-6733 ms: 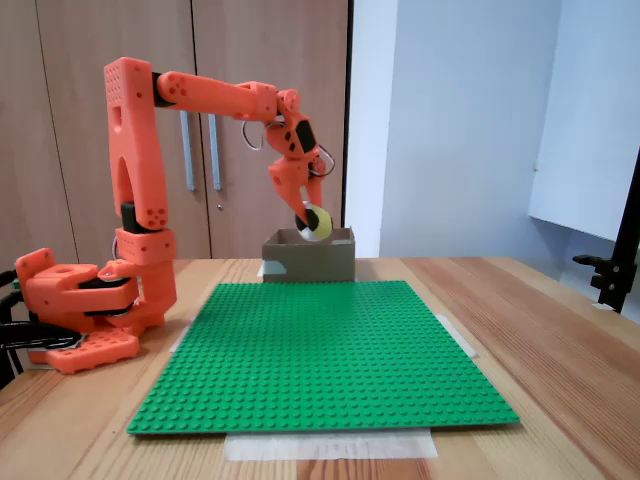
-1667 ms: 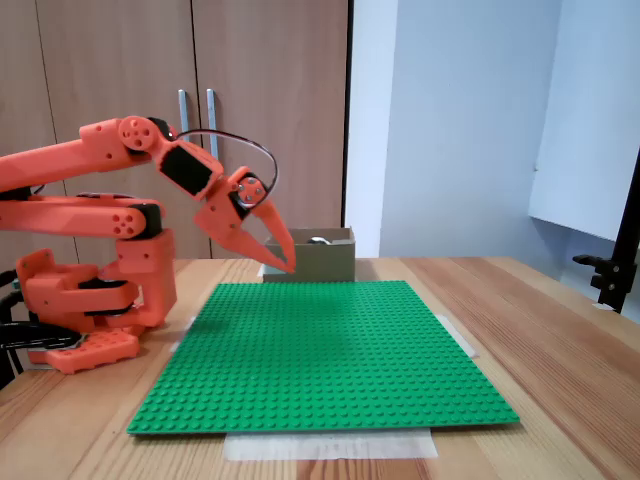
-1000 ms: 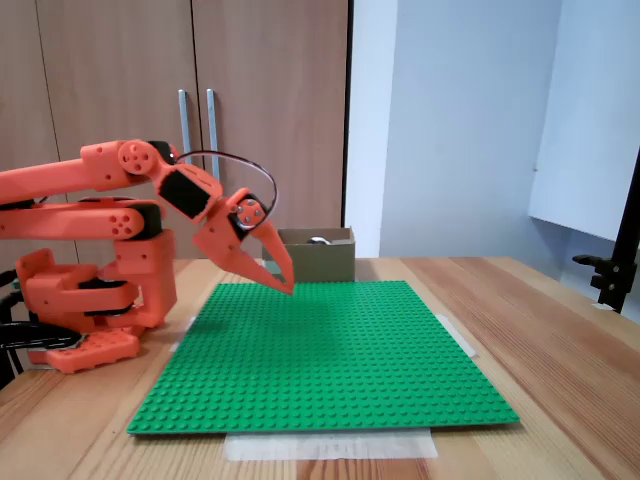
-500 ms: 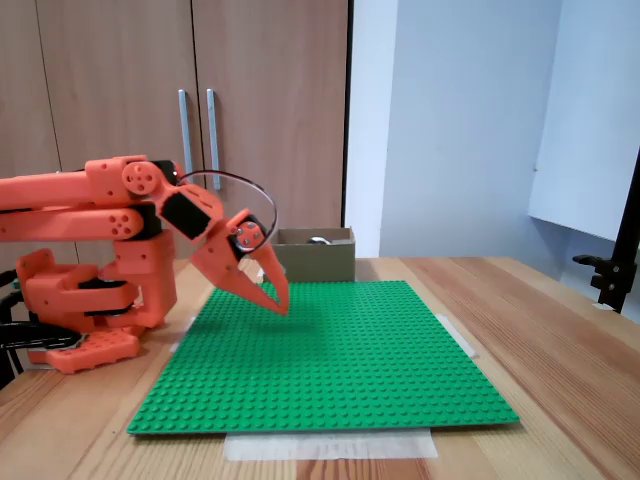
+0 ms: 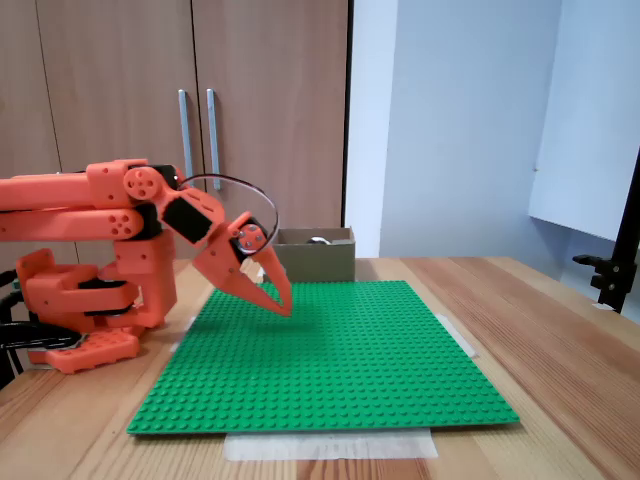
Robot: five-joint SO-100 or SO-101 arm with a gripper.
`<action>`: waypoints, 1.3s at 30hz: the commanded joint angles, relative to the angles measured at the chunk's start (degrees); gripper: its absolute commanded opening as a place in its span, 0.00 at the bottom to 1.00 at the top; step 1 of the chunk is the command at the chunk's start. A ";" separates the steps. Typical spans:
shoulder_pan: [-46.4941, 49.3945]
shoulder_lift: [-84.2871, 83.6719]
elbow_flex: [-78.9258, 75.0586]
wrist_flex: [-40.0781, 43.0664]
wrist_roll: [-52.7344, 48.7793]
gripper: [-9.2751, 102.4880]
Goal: Pick the ball and put it in the box.
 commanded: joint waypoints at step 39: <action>0.44 0.53 5.45 -2.99 0.44 0.08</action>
